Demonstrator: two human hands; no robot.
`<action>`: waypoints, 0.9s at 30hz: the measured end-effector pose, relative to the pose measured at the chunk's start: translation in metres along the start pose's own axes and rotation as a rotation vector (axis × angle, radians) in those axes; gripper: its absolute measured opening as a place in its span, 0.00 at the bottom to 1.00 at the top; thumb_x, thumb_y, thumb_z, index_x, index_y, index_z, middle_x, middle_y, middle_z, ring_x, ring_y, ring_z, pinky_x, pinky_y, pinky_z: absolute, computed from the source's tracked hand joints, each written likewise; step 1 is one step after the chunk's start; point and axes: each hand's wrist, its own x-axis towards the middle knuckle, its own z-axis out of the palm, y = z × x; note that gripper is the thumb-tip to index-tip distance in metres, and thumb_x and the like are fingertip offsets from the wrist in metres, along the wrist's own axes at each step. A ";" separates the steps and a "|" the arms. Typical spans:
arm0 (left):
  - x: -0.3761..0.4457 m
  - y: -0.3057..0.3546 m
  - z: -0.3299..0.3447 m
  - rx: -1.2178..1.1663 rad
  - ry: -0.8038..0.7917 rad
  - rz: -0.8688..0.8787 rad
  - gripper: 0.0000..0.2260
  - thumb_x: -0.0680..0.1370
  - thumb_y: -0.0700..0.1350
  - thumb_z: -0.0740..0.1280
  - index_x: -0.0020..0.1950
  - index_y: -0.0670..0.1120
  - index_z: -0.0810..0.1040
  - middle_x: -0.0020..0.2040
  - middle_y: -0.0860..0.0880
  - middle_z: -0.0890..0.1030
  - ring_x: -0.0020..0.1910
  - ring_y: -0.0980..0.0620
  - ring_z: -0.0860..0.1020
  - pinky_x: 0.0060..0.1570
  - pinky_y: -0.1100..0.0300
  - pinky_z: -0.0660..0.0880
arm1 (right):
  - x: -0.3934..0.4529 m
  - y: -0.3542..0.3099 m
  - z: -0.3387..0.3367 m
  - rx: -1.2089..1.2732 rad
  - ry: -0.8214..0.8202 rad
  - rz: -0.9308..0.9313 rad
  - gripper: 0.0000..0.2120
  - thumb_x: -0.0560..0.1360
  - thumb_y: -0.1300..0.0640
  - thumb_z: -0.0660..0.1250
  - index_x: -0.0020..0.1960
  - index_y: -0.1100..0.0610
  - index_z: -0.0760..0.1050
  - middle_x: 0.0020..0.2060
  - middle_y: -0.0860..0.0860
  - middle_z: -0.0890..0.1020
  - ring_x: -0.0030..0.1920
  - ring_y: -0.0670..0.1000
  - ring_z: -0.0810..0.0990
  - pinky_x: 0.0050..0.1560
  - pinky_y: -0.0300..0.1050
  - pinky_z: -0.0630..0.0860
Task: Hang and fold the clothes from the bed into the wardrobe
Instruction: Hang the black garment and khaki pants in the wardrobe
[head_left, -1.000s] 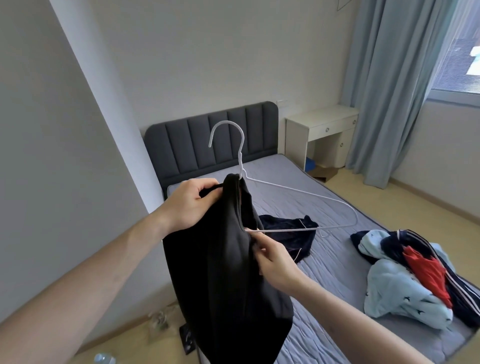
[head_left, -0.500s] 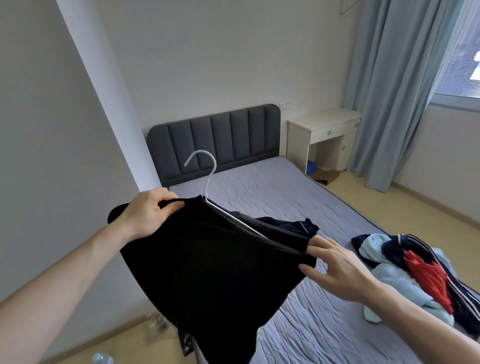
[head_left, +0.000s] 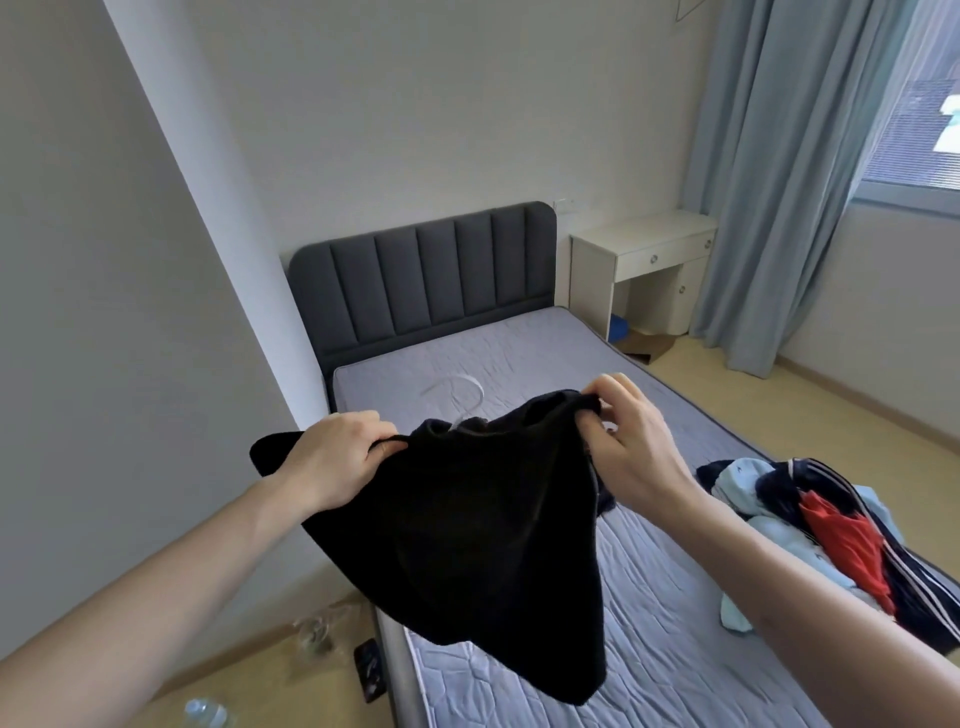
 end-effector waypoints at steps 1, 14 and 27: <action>0.001 0.004 0.002 0.002 0.021 -0.036 0.16 0.83 0.62 0.57 0.39 0.57 0.73 0.36 0.57 0.72 0.38 0.54 0.73 0.32 0.64 0.60 | -0.002 -0.010 0.005 0.043 -0.041 -0.021 0.06 0.81 0.59 0.62 0.48 0.49 0.73 0.49 0.44 0.76 0.49 0.48 0.79 0.49 0.55 0.80; -0.050 0.008 0.001 -0.337 0.024 -0.312 0.16 0.81 0.62 0.63 0.39 0.54 0.77 0.32 0.57 0.79 0.33 0.55 0.76 0.33 0.57 0.69 | -0.079 -0.077 0.106 0.090 -0.522 -0.200 0.14 0.69 0.65 0.65 0.46 0.47 0.78 0.49 0.40 0.81 0.51 0.43 0.82 0.53 0.42 0.78; -0.188 -0.035 -0.062 -0.537 0.054 -0.394 0.11 0.81 0.60 0.67 0.40 0.63 0.83 0.29 0.62 0.79 0.30 0.63 0.76 0.31 0.71 0.66 | -0.119 -0.120 0.122 0.007 -0.335 -0.197 0.24 0.72 0.64 0.71 0.60 0.40 0.74 0.66 0.38 0.72 0.47 0.43 0.84 0.42 0.37 0.80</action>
